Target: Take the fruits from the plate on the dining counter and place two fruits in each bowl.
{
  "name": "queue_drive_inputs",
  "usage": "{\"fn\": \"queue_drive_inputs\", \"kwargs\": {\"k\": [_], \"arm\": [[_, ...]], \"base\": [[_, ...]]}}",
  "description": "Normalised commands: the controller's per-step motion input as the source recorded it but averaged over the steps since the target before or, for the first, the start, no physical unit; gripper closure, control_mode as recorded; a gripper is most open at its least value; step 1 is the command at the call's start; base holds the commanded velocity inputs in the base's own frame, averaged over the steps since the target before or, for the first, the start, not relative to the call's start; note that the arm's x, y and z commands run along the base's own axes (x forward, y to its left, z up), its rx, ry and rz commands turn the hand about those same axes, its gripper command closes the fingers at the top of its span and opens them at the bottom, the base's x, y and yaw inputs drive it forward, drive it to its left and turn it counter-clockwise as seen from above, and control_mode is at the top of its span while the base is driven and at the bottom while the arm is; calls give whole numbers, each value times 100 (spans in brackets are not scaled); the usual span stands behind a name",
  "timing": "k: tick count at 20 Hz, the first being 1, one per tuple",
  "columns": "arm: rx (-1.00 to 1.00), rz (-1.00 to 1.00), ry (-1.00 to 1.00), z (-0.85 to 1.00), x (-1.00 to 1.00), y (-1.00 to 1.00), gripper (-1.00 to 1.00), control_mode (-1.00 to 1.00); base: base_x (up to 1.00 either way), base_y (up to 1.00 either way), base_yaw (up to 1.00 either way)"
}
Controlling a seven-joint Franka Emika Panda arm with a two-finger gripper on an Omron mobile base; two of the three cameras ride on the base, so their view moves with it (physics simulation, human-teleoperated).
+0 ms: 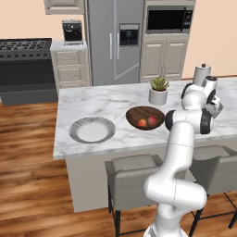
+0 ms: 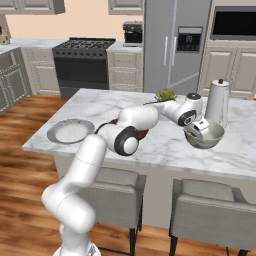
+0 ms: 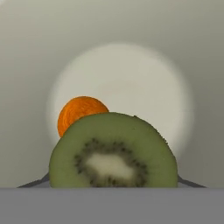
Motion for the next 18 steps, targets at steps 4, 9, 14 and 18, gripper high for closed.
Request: {"fn": "queue_drive_inputs", "kwargs": {"k": [4,9,14,18], "arm": [[0,0,4,-1,0,0,100,-100],[0,0,3,0,0,0,-100,-100],[0,0,0,0,0,0,-100,-100],[0,0,0,0,0,0,-100,-100]], "base": [[0,0,0],[0,0,0],[0,0,0],[0,0,0]]}}
